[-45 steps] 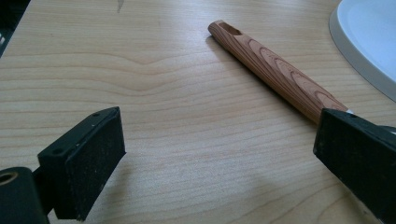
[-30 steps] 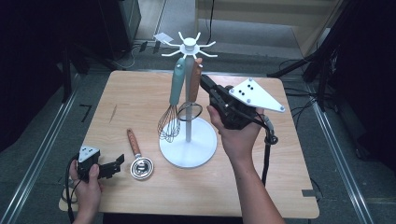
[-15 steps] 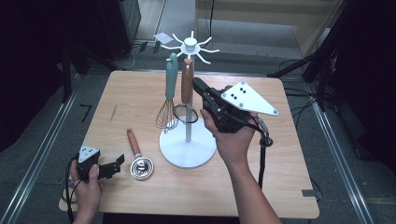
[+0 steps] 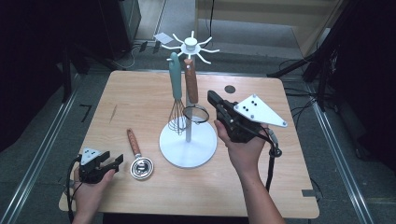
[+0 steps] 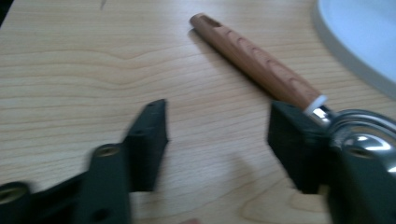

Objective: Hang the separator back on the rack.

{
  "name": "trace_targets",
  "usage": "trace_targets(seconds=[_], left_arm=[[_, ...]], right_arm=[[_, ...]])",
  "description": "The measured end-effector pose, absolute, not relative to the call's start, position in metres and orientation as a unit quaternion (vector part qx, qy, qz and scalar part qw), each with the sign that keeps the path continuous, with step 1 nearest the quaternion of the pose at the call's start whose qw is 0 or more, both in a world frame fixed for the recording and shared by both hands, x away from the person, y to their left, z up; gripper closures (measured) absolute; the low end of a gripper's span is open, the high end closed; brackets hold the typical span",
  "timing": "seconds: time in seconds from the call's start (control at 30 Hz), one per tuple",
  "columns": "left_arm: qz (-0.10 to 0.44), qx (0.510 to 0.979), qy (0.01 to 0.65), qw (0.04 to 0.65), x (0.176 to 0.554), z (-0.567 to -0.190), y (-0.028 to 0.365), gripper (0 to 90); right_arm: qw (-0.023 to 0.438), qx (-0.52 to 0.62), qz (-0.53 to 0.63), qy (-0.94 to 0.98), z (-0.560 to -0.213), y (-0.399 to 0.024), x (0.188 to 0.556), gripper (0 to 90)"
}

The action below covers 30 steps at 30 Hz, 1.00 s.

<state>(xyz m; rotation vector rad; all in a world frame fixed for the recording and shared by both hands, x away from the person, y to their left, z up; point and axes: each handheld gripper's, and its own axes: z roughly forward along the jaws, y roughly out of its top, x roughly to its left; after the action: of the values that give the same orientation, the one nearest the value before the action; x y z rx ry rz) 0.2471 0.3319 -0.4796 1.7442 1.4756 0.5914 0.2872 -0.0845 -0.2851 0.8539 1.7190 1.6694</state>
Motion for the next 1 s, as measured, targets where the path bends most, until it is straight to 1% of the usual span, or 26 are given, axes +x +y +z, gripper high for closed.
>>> trace_targets(seconds=[0.03,0.07,0.17,0.23,0.3,0.4,0.47,0.6,0.77,0.9,0.97,1.0], left_arm=[[0.222,0.687,0.574,0.386,0.247,-0.479,0.331,59.1],[0.217,0.69,0.57,0.39,0.247,-0.48,0.33,64.4],[0.195,0.705,0.557,0.393,0.248,-0.482,0.326,76.0],[0.184,0.71,0.551,0.398,0.248,-0.482,0.324,81.4],[0.18,0.713,0.546,0.401,0.247,-0.482,0.323,84.1],[0.164,0.72,0.537,0.407,0.247,-0.481,0.321,85.3],[0.153,0.724,0.532,0.412,0.247,-0.481,0.319,84.5],[0.141,0.731,0.522,0.416,0.245,-0.481,0.315,81.3],[0.131,0.74,0.515,0.413,0.244,-0.482,0.309,77.5],[0.123,0.746,0.511,0.41,0.243,-0.484,0.306,74.5],[0.117,0.75,0.51,0.405,0.244,-0.485,0.306,72.4],[0.118,0.751,0.51,0.402,0.244,-0.486,0.305,71.9]], right_arm=[[0.295,0.323,0.625,0.647,-0.29,-0.087,0.286,90.0],[0.294,0.325,0.622,0.649,-0.294,-0.09,0.286,90.0],[0.287,0.334,0.611,0.658,-0.313,-0.098,0.283,90.0],[0.281,0.341,0.604,0.663,-0.324,-0.102,0.28,90.0],[0.268,0.349,0.596,0.671,-0.339,-0.107,0.277,86.6],[0.26,0.354,0.577,0.688,-0.36,-0.112,0.272,86.0],[0.253,0.363,0.566,0.696,-0.374,-0.117,0.269,86.0],[0.24,0.384,0.548,0.703,-0.402,-0.128,0.263,84.6],[0.227,0.406,0.531,0.709,-0.428,-0.139,0.257,81.6],[0.223,0.421,0.519,0.71,-0.444,-0.144,0.254,74.2],[0.213,0.43,0.516,0.709,-0.452,-0.145,0.252,68.6],[0.211,0.432,0.512,0.712,-0.454,-0.144,0.251,68.0]])
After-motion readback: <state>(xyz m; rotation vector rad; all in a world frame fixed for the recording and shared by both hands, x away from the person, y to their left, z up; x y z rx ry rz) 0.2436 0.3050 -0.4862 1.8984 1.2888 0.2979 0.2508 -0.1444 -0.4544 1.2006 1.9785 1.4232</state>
